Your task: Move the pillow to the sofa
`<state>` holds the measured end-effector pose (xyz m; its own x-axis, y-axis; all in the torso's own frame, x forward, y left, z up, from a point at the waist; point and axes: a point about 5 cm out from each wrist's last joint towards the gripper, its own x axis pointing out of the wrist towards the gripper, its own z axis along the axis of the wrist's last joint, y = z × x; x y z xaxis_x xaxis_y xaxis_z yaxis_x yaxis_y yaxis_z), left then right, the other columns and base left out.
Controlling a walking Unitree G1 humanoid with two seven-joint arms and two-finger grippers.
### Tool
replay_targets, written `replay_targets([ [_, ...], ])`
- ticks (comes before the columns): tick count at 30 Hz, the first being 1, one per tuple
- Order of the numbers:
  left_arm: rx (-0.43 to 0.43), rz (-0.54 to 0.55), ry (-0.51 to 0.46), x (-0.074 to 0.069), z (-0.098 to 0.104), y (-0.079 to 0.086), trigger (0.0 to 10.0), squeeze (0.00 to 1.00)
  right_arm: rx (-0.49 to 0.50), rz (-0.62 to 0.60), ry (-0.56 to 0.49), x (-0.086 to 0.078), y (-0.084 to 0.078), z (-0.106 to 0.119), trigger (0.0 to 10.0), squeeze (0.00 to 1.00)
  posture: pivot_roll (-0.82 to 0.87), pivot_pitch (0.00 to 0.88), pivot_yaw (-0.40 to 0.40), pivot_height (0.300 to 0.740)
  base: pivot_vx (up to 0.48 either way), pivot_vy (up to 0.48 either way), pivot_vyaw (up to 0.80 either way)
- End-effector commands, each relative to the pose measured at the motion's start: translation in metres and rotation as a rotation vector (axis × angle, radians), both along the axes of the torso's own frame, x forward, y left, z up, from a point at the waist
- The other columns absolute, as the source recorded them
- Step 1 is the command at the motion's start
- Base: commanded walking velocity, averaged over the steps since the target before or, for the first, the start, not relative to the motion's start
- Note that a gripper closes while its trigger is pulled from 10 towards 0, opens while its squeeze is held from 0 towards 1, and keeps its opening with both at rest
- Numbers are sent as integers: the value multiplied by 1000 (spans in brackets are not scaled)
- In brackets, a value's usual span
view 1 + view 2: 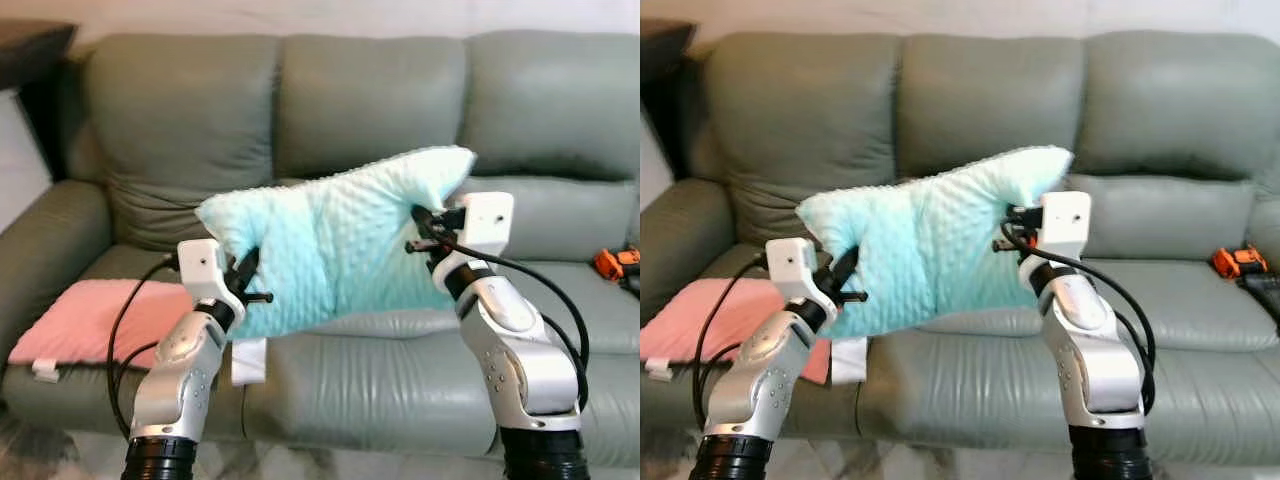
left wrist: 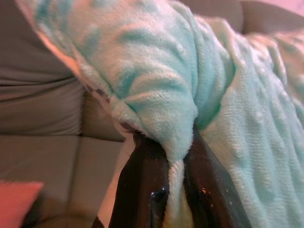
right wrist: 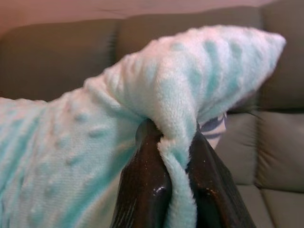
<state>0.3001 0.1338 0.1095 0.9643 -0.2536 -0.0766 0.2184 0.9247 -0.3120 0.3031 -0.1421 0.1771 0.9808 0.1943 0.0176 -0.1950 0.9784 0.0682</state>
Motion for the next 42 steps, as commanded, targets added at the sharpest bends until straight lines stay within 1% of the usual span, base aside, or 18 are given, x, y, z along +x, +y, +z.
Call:
replay_targets([
  [1, -16, -14, -30, 3, 8, -11, 10000, 0, -8, -22, -37, 0, -7, 8, 10000, 0, -101, 0, 22, 740, 0, 0, 0],
  [9, -3, -8, -12, 3, 7, -9, 10000, 0, -7, -22, -38, 0, -5, 8, 10000, 0, -98, 0, 23, 740, 0, 0, 0],
  [15, 8, 31, -5, 5, 6, -5, 10000, 0, -5, -20, -36, -1, -5, 7, 10000, 0, -98, 0, 23, 740, 0, 0, 0],
  [17, 31, 53, -5, 6, 5, -2, 10000, 0, -3, -20, -36, -1, -5, 6, 10000, 0, -97, 0, 26, 740, 0, 0, 0],
  [21, 40, 59, -3, 7, 4, 0, 10000, 0, -1, -20, -35, -2, -5, 5, 10000, 0, -97, 0, 26, 740, 0, 0, 0],
  [26, 65, 61, 11, 12, -1, 3, 10000, 0, 2, -16, -35, -3, -4, 5, 10000, 0, -97, 0, 29, 740, 0, 0, 0],
  [28, 82, 48, 18, 16, -3, 5, 10000, 0, 5, -17, -33, -3, -4, 3, 10000, 0, -96, 0, 33, 740, 0, 0, 0],
  [32, 103, 42, 22, 19, -7, 7, 10000, 0, 9, -21, -29, -4, -4, 2, 10000, 0, -94, 1, 35, 740, 0, 0, 0],
  [35, 123, 41, 36, 20, -13, 12, 10000, 0, 17, -24, -8, -9, -2, -4, 10000, 0, -93, 31, 39, 740, 0, 0, 0],
  [37, 123, 40, 35, 20, -13, 13, 10000, 0, 18, -24, -6, -10, -2, -4, 10000, 0, -93, 31, 39, 740, 0, 0, 0],
  [38, 136, 35, 45, 18, -17, 15, 10000, 0, 19, -24, 6, -14, -1, -7, 10000, 0, -93, 57, 41, 740, 0, 0, 0],
  [40, 143, 32, 53, 17, -20, 16, 10000, 0, 20, -25, 15, -16, -1, -10, 10000, 0, -93, 57, 41, 740, 0, 0, 0],
  [42, 156, 25, 73, 15, -26, 18, 10000, 0, 23, -29, 36, -19, -2, -16, 10000, 0, -91, 81, 42, 740, 0, 0, 0],
])
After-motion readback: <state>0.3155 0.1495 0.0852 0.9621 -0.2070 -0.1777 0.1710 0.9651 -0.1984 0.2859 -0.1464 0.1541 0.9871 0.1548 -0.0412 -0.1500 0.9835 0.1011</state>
